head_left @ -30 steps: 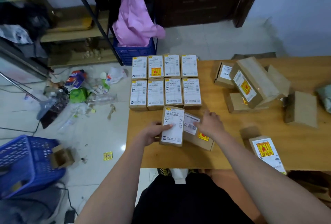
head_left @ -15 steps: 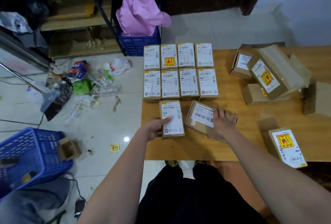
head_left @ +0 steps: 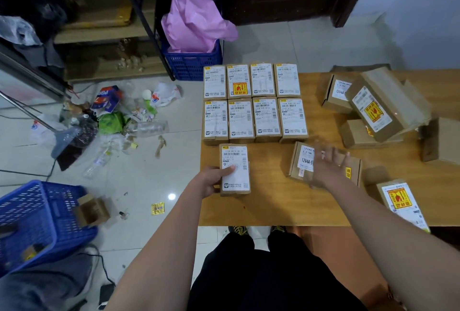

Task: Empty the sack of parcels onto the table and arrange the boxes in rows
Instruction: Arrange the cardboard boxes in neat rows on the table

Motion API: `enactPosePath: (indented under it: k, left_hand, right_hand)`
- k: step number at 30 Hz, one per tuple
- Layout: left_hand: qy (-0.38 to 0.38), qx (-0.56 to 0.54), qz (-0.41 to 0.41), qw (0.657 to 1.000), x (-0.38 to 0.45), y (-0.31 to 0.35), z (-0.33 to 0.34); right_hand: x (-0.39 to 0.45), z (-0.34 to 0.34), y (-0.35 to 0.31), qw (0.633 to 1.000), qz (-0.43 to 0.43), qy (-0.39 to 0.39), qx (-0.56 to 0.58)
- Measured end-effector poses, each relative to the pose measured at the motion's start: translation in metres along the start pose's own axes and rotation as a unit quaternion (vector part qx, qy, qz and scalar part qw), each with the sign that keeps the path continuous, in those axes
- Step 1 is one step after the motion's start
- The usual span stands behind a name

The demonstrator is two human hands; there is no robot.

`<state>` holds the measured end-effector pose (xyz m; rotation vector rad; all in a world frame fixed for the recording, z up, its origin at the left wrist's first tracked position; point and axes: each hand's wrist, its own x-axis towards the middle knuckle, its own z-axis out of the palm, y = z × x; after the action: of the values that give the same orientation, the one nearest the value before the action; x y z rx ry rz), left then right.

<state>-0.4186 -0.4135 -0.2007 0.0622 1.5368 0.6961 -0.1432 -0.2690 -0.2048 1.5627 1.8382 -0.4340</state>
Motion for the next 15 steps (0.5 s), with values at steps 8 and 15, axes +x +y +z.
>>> enactPosePath:
  k: [8,15]
  left_hand:
    - [0.027,-0.002,0.014,1.000,0.003,-0.004,-0.011]
    - [0.097,0.074,0.066,0.990,0.007,-0.010,-0.023]
  right_hand:
    - [-0.049,0.003,-0.132,0.908,-0.130,0.035,0.396]
    - [-0.045,0.004,-0.171,0.808,-0.058,-0.224,0.543]
